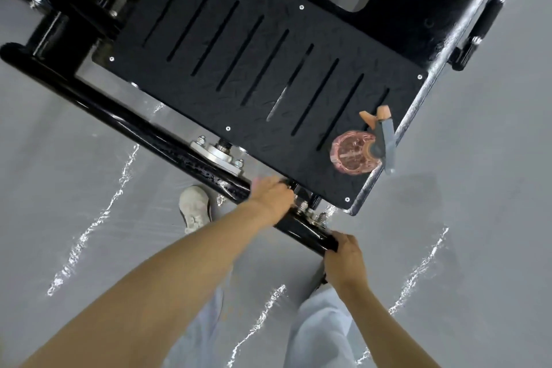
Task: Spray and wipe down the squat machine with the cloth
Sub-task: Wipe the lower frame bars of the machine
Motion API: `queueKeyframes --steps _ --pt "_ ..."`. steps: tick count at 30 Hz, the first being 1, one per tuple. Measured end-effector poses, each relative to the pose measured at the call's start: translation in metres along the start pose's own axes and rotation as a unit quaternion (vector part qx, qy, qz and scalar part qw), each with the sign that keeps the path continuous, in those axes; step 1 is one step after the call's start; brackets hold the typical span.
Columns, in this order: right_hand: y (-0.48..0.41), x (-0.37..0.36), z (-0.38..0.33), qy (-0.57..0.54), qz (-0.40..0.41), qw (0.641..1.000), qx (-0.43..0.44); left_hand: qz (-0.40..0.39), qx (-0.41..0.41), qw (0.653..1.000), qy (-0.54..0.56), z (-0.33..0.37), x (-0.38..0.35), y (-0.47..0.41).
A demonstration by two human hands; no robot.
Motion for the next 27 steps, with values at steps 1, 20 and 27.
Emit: queueKeyframes --steps 1,20,27 --pt "-0.001 0.002 -0.001 -0.015 0.001 1.0 -0.002 0.003 0.028 1.0 -0.006 -0.016 0.001 -0.004" --pt "-0.017 0.029 0.0 -0.012 -0.033 0.999 -0.009 0.278 -0.066 0.958 -0.008 0.039 -0.09 0.072" --pt "-0.018 0.037 -0.007 0.046 -0.078 0.995 0.027 0.343 0.266 0.847 0.308 -0.08 -0.05 0.066"
Point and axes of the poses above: each hand's wrist, its own y-axis away from the middle knuckle, its own x-axis out of the back of the hand, z = x × y, the point moved 2 cm from there along -y, towards the middle knuckle, and after that the axes turned 6 degrees about x, right-handed, at the moved point
